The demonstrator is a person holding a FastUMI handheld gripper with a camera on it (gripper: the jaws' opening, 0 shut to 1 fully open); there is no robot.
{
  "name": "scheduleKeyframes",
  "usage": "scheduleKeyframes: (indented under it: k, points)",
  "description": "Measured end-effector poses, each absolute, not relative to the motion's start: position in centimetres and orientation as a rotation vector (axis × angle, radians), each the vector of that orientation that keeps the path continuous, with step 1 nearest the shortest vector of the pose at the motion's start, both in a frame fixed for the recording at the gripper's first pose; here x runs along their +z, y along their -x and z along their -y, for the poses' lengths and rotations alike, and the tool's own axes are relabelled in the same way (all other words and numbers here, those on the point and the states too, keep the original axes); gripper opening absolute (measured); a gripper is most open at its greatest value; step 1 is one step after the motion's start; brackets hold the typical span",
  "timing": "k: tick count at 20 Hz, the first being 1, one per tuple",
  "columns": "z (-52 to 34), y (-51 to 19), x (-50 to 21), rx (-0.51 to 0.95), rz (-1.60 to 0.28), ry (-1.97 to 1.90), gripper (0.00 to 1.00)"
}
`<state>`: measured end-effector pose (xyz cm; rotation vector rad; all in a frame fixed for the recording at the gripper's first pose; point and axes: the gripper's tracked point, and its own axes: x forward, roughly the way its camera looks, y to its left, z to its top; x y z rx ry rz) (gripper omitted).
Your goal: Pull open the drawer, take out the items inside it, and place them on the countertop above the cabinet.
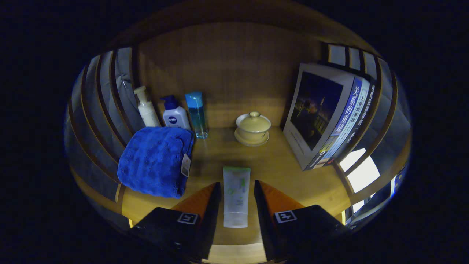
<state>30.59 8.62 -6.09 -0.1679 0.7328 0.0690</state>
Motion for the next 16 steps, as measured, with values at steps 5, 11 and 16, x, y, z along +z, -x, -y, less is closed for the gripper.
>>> scheduleKeyframes:
  k: [5, 11, 16]
  points:
    - [-7.3, -29.2, -4.0, 0.055, -0.652, 0.208, 0.85]
    - [-5.9, -25.1, -0.5, 0.069, -0.524, 0.247, 0.99]
    - [-5.3, -20.4, 2.0, 0.125, -0.387, 0.258, 0.99]
